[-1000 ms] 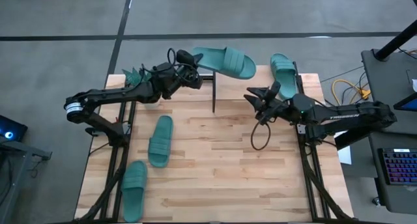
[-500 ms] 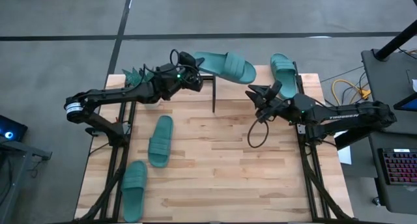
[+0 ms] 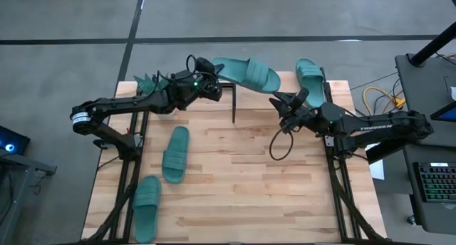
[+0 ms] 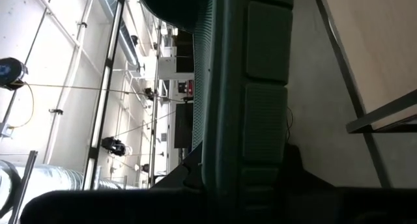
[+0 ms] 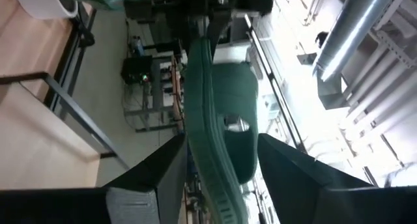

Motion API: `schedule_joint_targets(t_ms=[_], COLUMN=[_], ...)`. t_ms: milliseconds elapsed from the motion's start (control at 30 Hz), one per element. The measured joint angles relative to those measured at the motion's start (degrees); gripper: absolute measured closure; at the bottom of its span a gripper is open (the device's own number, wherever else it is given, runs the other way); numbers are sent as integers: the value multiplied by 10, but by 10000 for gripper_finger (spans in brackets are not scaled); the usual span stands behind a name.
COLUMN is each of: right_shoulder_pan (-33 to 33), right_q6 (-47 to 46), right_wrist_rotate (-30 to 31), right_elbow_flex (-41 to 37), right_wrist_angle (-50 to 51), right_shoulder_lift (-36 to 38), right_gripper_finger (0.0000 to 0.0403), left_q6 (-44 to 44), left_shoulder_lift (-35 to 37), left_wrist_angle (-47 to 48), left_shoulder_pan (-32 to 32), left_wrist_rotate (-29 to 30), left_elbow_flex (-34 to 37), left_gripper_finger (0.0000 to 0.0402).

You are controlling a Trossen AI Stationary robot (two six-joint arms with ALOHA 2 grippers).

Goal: Pick and place slides into the shelf
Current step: Put the top right green slipper on the shelf

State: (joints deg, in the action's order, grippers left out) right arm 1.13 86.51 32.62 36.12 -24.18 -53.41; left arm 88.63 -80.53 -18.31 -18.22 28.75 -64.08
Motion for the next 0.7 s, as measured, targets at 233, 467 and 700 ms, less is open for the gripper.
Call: schedule_joint_targets(t_ms=[233, 467, 700], right_shoulder_pan=[0, 0, 0], right_q6=[-3, -4, -4], right_wrist_rotate=[20, 20, 20], right_elbow_flex=[0, 0, 0], right_wrist_angle=[1, 2, 3], right_shoulder_lift=[0, 0, 0], right_gripper_finger=[225, 225, 227], left_q6=[0, 0, 0], left_shoulder_lift=[0, 0, 0], left_wrist_angle=[0, 0, 0], left_shoulder_pan=[16, 24, 26], left_wrist_rotate=[-4, -1, -2], left_elbow_flex=[5, 7, 7], left_gripper_finger=[352, 352, 352])
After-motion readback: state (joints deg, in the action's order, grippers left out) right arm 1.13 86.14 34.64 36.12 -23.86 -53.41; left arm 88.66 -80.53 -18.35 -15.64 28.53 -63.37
